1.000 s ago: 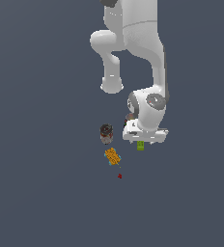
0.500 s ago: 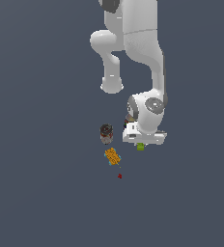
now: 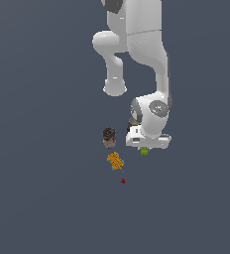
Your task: Pick up a designated object from a clutter of objects.
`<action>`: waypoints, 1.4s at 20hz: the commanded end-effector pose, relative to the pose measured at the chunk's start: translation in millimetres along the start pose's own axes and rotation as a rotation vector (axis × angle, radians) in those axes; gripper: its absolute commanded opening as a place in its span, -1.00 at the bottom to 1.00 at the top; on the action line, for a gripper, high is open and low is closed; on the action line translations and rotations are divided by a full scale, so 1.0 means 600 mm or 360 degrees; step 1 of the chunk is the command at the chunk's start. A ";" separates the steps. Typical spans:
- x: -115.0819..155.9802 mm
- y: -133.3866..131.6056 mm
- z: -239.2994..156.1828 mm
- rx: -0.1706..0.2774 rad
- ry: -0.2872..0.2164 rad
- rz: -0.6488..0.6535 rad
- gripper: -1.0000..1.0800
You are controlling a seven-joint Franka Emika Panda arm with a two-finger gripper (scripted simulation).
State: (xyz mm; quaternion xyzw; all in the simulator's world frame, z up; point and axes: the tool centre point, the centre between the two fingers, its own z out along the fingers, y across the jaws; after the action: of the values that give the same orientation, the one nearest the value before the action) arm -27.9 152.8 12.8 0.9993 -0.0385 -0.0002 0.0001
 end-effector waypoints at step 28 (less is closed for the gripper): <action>-0.063 0.082 -0.284 0.0001 0.0000 0.0000 -1.00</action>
State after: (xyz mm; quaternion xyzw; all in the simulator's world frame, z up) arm -65.8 110.2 169.6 0.9993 -0.0385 -0.0001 0.0001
